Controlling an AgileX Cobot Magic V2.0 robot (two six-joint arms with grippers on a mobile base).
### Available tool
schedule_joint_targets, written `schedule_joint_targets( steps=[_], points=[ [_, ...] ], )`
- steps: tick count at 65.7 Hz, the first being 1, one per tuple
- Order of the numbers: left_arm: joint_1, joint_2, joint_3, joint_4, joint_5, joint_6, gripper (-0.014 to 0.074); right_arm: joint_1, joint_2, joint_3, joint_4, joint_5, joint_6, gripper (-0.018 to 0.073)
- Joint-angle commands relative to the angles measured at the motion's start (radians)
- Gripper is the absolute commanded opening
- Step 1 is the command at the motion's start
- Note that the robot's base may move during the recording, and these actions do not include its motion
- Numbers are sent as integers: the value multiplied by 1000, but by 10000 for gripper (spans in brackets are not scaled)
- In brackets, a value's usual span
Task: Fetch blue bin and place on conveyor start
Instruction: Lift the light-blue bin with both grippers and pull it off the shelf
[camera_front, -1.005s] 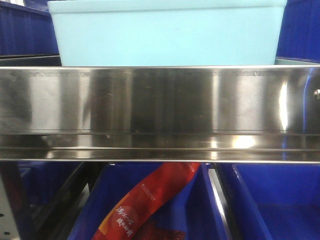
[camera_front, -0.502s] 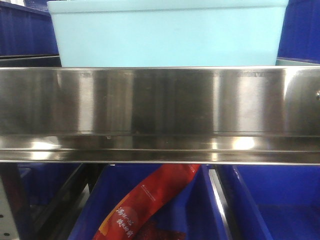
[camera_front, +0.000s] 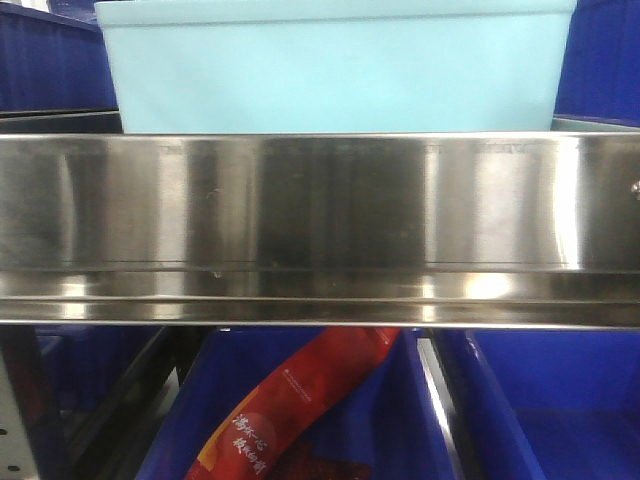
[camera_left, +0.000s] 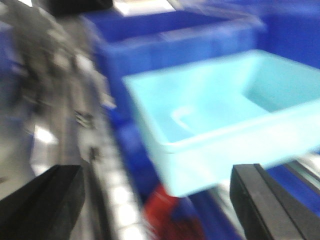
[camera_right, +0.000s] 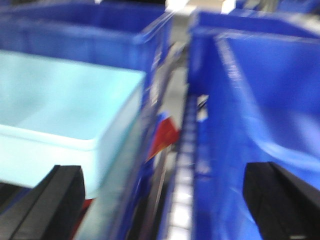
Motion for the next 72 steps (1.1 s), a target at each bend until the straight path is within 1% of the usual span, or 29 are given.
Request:
schedule_joint_targets(
  steps=[1,6,10,15,18,22,25,28,33,38,43,48,54,62,72],
  points=[
    [-49,134,-107,-11,39,-10,495,31,101,-108,3,50,-9,538],
    [-51,250,-221,-11,89,-51,495,40,202,-212,10,108,-7,538],
    [-49,341,-323,-9,155,-78,495,40,278,-308,34,174,-5,538],
    [-49,456,-460,-6,233,-83,495,40,394,-436,47,258,2,538],
    [-49,511,-526,-6,277,-89,495,40,452,-520,47,299,36,538],
    [-49,590,-626,2,322,-132,495,40,537,-621,32,354,105,538],
    [-49,649,-702,39,361,-178,495,40,602,-692,25,381,150,538],
    [-49,698,-764,67,416,-207,495,40,655,-749,24,410,172,538],
    [-39,784,-869,88,502,-213,495,49,748,-847,24,483,179,538],
    [-16,862,-958,87,592,-213,495,60,831,-931,24,564,179,538],
    [11,934,-1003,82,641,-213,495,78,909,-993,15,600,179,538],
    [32,980,-1014,70,646,-213,495,90,968,-1020,9,605,181,538],
    [54,1033,-1014,32,646,-213,495,90,1024,-1024,9,605,192,538],
    [70,1088,-1014,13,644,-213,495,90,1092,-1024,9,605,196,538],
    [69,1136,-1014,12,647,-213,495,90,1150,-1024,9,598,196,538]
  ],
)
